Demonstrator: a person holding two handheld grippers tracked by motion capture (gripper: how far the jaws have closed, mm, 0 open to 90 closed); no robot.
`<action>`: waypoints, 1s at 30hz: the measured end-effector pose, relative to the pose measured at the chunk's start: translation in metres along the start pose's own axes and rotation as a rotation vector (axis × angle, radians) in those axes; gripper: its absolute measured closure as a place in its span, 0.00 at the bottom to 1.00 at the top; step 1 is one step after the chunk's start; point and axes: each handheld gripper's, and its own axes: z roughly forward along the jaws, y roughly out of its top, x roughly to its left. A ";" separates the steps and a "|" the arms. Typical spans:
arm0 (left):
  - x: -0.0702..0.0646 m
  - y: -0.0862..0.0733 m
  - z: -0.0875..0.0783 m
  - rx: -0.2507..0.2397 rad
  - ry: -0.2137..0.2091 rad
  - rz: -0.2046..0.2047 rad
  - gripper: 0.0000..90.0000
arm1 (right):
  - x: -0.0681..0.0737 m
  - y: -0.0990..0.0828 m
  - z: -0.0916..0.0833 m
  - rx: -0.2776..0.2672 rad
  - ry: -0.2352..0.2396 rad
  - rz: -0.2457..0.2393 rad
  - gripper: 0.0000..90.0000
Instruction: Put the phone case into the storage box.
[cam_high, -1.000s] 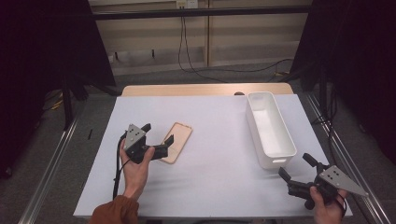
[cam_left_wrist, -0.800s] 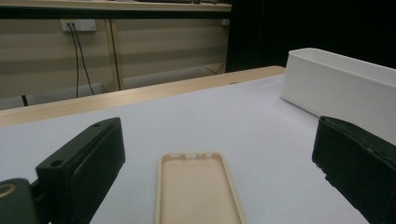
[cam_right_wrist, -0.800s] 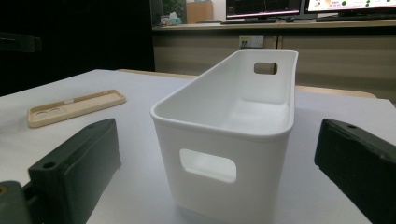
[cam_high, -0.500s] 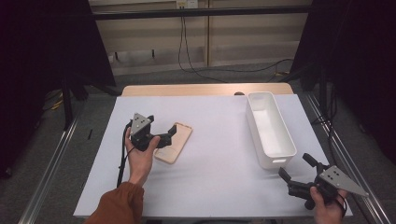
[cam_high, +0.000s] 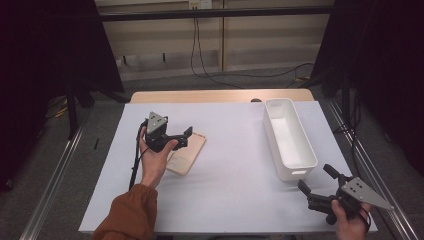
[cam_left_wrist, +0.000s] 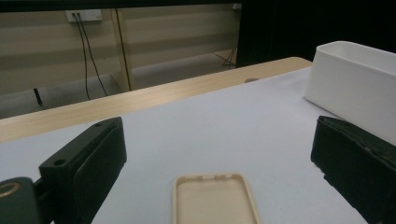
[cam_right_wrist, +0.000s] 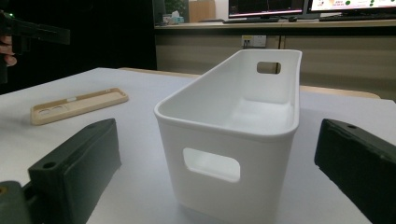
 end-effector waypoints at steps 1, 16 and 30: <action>0.001 0.000 0.002 0.001 0.000 -0.004 0.04 | 0.000 0.000 0.000 0.001 0.002 0.000 0.00; 0.009 0.011 0.015 0.023 0.000 -0.009 0.21 | 0.000 0.000 -0.001 0.000 -0.001 0.001 0.00; 0.011 0.020 0.021 0.101 -0.022 -0.013 0.71 | 0.001 0.000 -0.002 -0.001 -0.001 0.000 0.00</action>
